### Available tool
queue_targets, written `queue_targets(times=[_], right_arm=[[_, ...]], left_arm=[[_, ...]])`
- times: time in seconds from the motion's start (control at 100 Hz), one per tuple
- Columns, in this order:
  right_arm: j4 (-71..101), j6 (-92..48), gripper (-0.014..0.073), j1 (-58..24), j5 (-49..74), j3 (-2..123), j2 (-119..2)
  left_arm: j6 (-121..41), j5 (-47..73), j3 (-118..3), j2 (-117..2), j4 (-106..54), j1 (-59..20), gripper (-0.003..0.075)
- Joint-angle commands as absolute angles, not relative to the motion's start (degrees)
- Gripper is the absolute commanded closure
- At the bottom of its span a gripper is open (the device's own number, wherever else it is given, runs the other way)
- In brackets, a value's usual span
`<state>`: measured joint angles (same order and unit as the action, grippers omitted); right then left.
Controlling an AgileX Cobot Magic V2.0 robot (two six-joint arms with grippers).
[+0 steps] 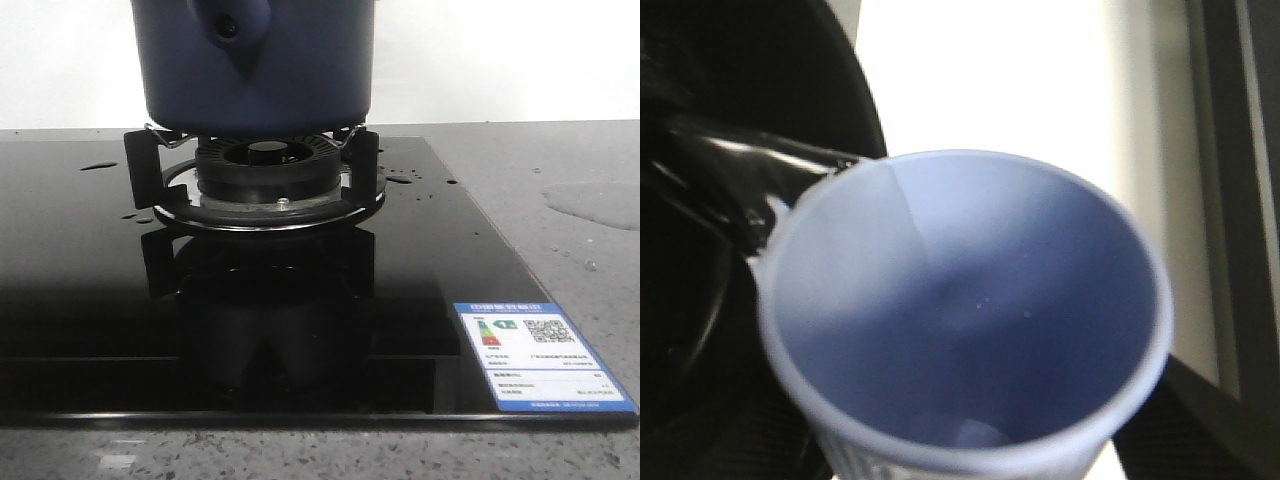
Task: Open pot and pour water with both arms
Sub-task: 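Tilt the saucepan with the right gripper to pour water into the cup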
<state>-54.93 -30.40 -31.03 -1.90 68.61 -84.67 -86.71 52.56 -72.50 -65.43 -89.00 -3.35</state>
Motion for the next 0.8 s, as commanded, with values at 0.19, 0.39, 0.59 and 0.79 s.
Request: queue_targets(times=[0.19, 0.39, 0.59, 0.79], right_arm=[[-69.8, -30.6, 0.0293, -30.9, -4.4, 70.7, -82.4], [-87.0, -30.6, 0.0293, -30.9, -3.9, 70.7, -82.5], [-96.3, -30.6, 0.0293, -30.9, -2.6, 70.7, -82.5], [-102.8, -30.6, 0.0296, -30.9, 2.2, 71.2, -82.5]], left_arm=[[-86.1, 52.1, -74.9, -64.0, -94.4, -3.2, 0.0407], [-86.1, 52.1, -74.9, -64.0, -94.4, -3.2, 0.0407], [-86.1, 52.1, -74.9, -64.0, -94.4, -3.2, 0.0407], [-86.1, 52.1, -74.9, -64.0, -94.4, -3.2, 0.0407]])
